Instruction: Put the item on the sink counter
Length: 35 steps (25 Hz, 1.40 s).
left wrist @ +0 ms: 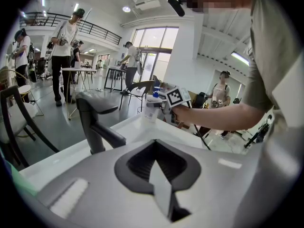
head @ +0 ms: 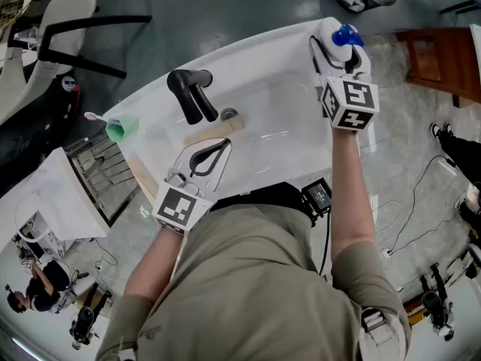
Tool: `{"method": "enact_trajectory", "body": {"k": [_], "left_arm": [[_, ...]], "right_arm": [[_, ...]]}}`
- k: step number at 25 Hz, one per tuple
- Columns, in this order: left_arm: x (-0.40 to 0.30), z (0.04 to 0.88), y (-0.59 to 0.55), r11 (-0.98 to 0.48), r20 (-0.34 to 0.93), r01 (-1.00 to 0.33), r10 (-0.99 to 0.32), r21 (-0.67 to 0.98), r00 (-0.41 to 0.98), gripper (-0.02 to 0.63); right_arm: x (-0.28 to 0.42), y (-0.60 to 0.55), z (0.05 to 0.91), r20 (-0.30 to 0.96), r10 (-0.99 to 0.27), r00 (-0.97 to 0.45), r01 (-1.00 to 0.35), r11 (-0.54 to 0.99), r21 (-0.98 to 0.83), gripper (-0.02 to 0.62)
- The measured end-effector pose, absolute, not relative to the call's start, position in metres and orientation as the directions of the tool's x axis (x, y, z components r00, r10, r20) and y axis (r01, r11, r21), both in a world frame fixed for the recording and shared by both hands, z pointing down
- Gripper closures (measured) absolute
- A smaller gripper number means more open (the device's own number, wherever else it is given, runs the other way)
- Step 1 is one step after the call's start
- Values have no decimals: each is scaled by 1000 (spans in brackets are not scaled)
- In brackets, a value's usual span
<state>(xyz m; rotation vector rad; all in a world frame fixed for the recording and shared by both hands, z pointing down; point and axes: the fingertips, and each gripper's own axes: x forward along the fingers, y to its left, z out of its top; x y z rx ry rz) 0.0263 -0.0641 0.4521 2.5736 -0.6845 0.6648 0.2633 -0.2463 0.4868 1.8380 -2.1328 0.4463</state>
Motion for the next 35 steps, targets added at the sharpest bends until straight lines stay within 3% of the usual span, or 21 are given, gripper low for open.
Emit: {"method": "enact_trajectory", "body": {"k": [35], "left_arm": [[22,430,-47,-839,482,-494,-343,229,806,601]], "right_arm": [[263,-201,454,392,-917,-77,-997,80,-8,310]]}}
